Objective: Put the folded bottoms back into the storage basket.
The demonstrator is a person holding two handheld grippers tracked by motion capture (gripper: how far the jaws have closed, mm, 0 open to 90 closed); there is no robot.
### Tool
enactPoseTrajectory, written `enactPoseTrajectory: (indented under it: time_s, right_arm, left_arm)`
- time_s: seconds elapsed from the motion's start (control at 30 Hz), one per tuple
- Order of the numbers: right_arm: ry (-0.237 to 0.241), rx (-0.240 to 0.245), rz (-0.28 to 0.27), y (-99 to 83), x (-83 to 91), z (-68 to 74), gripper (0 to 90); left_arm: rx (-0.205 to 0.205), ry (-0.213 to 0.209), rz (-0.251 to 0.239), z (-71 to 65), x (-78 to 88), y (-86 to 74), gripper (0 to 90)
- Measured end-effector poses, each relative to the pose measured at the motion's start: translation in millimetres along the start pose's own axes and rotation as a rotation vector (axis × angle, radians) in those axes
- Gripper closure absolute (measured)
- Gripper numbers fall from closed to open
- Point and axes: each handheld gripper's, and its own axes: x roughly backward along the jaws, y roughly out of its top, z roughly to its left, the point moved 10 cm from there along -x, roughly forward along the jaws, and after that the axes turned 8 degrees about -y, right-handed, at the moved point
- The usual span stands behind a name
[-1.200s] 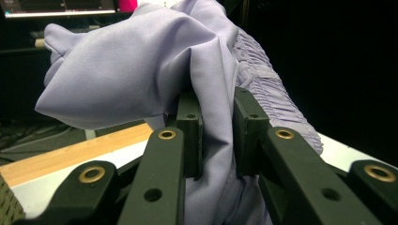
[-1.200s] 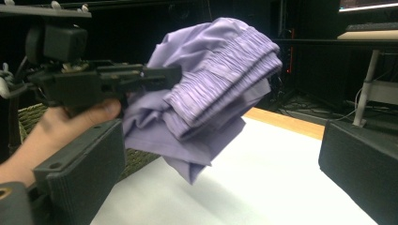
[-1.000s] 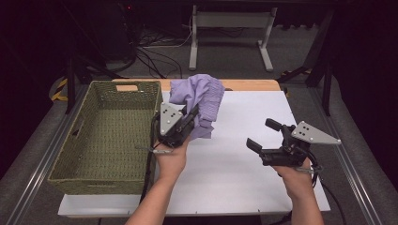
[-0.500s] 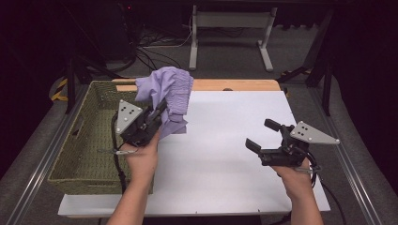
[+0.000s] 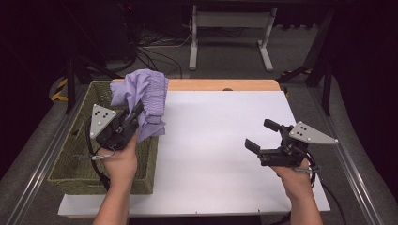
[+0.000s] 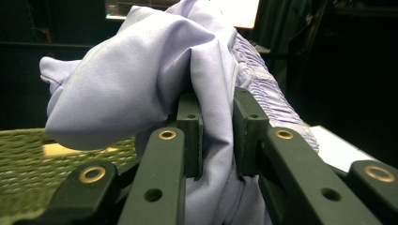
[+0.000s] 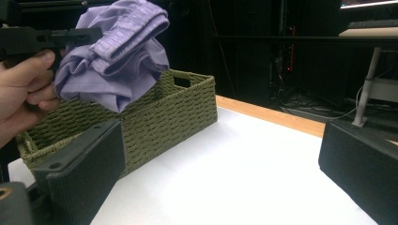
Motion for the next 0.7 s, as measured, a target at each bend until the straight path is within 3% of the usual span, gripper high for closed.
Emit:
enactPoseTrajectory:
  time_s: [0.33,0.7]
  right_arm:
    - [-0.001,-0.003,0.002,-0.5,0.0,-0.1,1.8]
    - [0.002,-0.001,0.008,-1.8,-1.9,1.7,1.8]
  left_arm:
    - [0.022,0.025,0.067,27.1,9.7,-8.6,75.9]
    - [0.057,0.050,0.145,46.6,8.0,-26.7,75.8]
